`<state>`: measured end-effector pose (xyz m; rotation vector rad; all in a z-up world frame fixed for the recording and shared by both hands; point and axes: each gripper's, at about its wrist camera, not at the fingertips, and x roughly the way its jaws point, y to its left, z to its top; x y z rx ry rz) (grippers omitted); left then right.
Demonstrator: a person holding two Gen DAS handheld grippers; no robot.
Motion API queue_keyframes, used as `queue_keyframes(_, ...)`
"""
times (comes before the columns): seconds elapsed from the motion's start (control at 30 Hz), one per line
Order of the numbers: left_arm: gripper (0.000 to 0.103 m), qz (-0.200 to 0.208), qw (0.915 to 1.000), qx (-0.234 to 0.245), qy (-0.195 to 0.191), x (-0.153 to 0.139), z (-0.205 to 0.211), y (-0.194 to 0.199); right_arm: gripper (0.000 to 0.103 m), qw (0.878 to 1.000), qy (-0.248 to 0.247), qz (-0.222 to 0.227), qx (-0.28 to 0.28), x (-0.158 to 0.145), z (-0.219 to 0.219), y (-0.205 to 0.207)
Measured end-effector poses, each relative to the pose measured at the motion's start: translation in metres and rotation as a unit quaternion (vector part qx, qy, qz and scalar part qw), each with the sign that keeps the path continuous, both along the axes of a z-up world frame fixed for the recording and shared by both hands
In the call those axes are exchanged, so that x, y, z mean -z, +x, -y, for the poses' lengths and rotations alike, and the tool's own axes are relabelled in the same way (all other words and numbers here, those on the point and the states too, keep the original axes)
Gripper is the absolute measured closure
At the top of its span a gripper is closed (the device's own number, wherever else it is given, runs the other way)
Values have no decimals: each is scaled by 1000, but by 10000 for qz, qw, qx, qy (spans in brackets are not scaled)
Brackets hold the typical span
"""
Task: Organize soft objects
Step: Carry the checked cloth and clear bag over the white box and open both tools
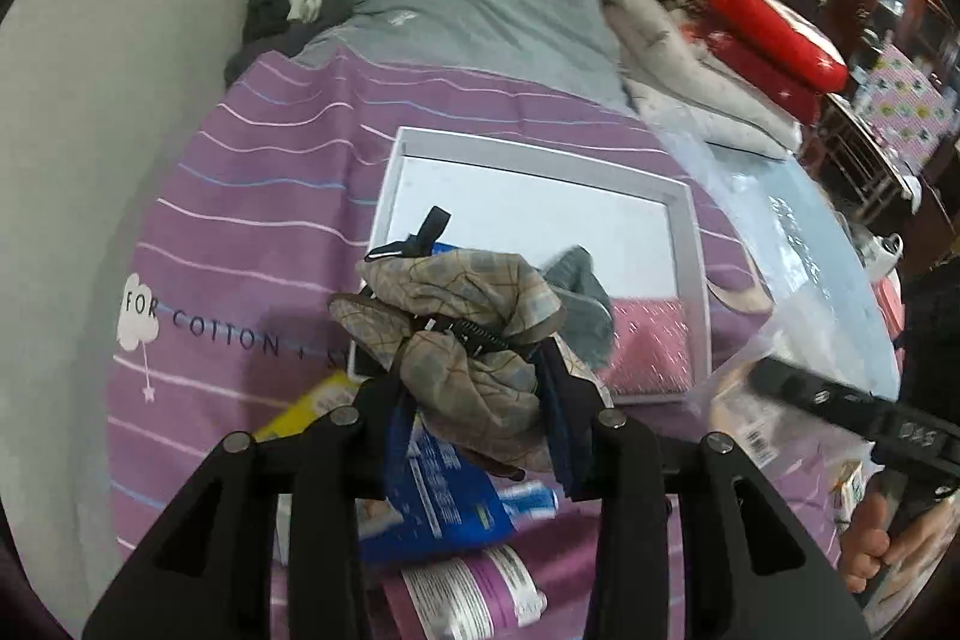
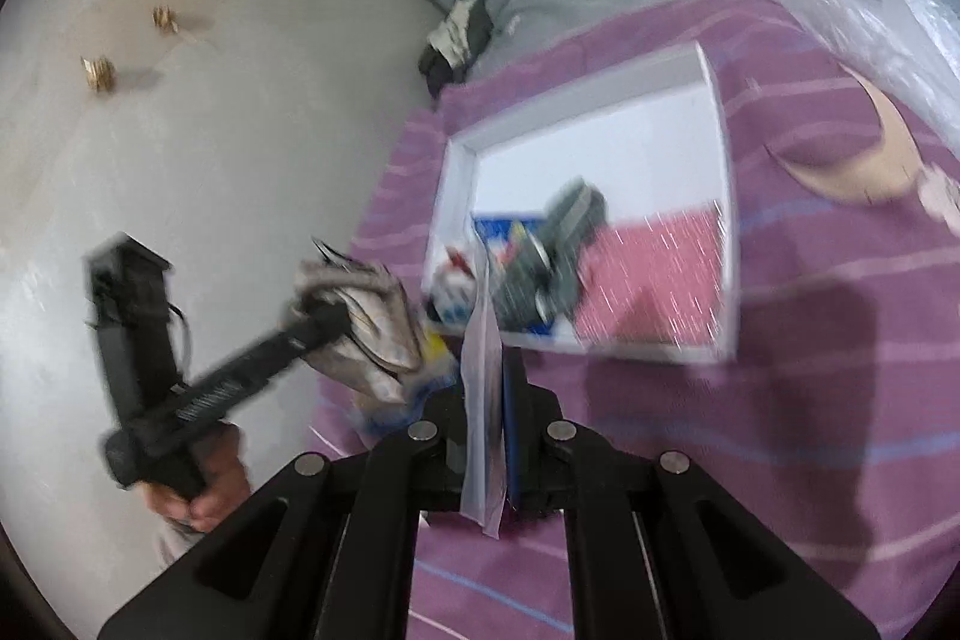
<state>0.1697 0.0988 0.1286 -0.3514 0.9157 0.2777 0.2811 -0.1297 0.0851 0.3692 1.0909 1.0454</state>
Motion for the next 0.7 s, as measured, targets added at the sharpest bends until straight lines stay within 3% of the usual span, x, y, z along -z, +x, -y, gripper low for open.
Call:
queue_keyframes(0.17,64,-170,9997,-136,-96,2,-16,35,98,9996,-147,149,192,-10,-19,25)
queue_keyframes(0.3,64,-580,9980,-257,-75,14,-25,73,98,9991,-285,217,212,-3,-33,41)
queue_keyframes(0.4,64,-838,9956,-372,165,27,-27,94,98,9992,-202,300,152,6,-38,53)
queue_keyframes(0.7,63,-704,9969,-339,68,49,-32,134,98,9976,-430,438,319,35,-48,76)
